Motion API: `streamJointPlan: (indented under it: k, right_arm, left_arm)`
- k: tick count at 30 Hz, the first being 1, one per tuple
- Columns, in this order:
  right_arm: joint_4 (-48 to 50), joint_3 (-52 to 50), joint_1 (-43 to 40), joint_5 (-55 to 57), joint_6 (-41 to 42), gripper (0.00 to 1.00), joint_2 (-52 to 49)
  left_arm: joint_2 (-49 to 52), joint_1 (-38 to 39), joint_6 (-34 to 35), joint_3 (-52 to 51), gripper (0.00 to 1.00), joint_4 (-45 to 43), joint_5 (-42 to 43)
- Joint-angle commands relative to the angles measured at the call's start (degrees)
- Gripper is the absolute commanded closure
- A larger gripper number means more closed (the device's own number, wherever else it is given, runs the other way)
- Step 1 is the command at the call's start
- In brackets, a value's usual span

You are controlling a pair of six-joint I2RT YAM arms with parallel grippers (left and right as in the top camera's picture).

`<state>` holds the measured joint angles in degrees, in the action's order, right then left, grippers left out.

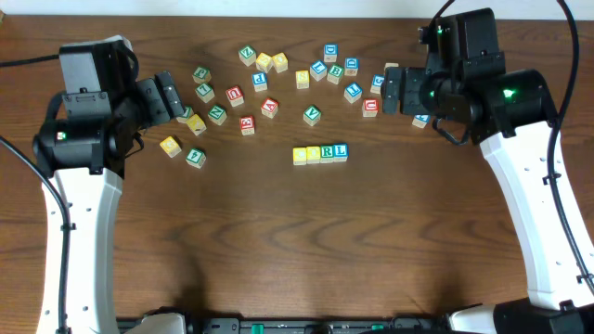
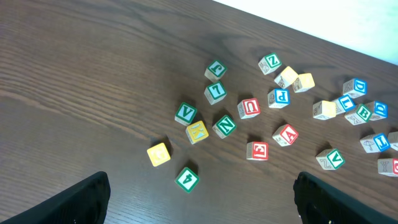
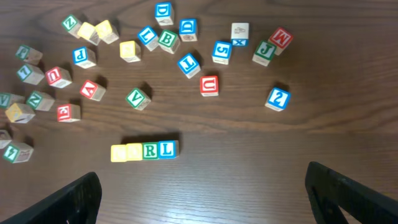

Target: Spell out CORL

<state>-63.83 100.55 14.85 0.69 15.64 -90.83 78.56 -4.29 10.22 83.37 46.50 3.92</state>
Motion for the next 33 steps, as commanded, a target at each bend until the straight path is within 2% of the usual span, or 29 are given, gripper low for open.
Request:
streamJointPlan:
  k: [1, 6, 13, 19, 24, 33]
  right_arm:
    - [0.09, 0.92, -0.57, 2.51, -1.4, 0.01, 1.75]
    - [1.99, 0.92, -0.81, 3.54, -2.03, 0.01, 2.95]
    - [10.12, 0.7, -1.03, 3.5, -11.21, 0.01, 5.55]
    - [18.08, -3.74, -4.48, 1.77, -11.69, 0.01, 9.6]
    - [27.74, -14.1, -7.8, -1.81, -11.69, 0.01, 16.02]
    - [52.19, -44.63, -11.1, -2.78, -11.69, 0.01, 34.69]
  left_arm:
    - [-0.33, -0.2, -0.57, 1.25, 0.07, 0.2, -0.55]
    - [-0.33, -0.2, -0.57, 1.25, 0.07, 0.2, -0.55]
    - [-0.33, -0.2, -0.57, 1.25, 0.07, 0.2, -0.55]
    - [-0.33, -0.2, -0.57, 1.25, 0.07, 0.2, -0.55]
    - [-0.33, -0.2, -0.57, 1.25, 0.07, 0.2, -0.55]
    - [-0.33, -0.2, -0.57, 1.25, 0.07, 0.2, -0.55]
